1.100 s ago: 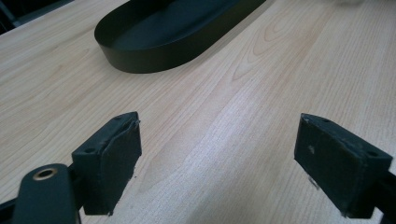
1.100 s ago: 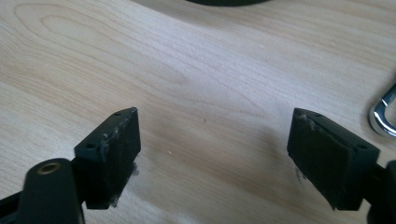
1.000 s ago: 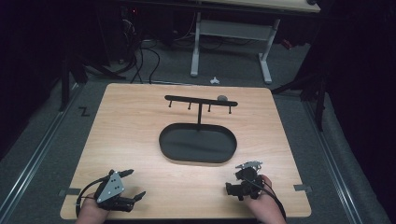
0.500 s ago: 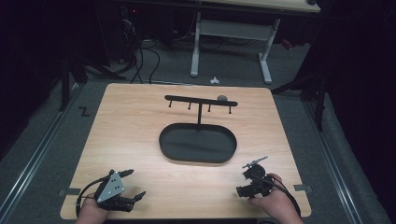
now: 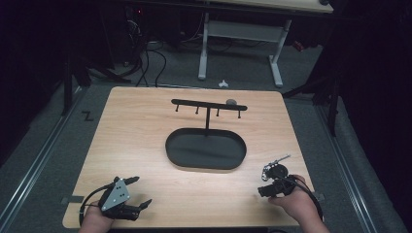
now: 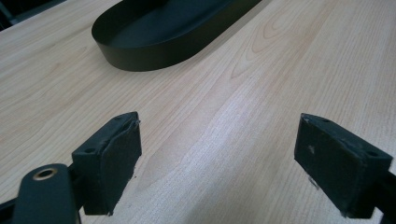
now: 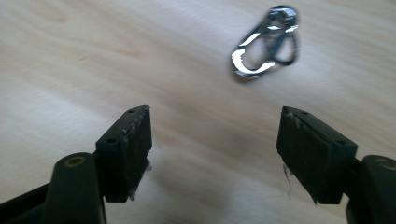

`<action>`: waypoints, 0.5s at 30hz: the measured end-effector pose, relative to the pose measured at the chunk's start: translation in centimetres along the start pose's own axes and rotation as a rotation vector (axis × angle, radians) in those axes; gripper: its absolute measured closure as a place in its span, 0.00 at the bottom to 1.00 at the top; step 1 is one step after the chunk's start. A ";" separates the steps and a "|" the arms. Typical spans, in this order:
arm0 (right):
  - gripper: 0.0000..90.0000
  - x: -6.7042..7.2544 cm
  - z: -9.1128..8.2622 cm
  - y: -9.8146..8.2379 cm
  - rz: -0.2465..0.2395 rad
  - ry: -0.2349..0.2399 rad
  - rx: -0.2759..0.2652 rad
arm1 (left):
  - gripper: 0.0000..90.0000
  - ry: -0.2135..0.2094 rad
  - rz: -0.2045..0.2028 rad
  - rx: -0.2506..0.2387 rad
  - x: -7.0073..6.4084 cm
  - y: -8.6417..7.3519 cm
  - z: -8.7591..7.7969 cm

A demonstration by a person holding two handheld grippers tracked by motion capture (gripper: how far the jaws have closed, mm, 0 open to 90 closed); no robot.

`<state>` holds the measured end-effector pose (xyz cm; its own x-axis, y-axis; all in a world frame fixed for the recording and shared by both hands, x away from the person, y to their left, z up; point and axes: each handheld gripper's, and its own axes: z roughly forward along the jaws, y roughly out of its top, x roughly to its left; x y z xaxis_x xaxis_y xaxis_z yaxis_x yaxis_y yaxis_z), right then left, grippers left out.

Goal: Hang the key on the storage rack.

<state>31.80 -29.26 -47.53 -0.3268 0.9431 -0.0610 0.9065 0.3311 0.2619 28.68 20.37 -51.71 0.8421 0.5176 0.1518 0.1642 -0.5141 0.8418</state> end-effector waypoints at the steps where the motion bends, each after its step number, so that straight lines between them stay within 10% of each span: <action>1: 0.33 -0.2 0.0 0.1 0.006 -0.004 -0.001 | 0.17 0.000 0.000 0.000 0.0 0.0 0.0; 15: 0.55 -2.7 1.1 2.6 0.026 -0.021 -0.034 | 0.17 -0.001 0.000 0.004 0.1 0.0 0.0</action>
<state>35.35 -30.87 -47.73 -0.2975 0.9519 -0.0734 0.9050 0.3057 0.2959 28.71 20.42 -51.71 0.8423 0.5172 0.1514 0.1661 -0.5165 0.8400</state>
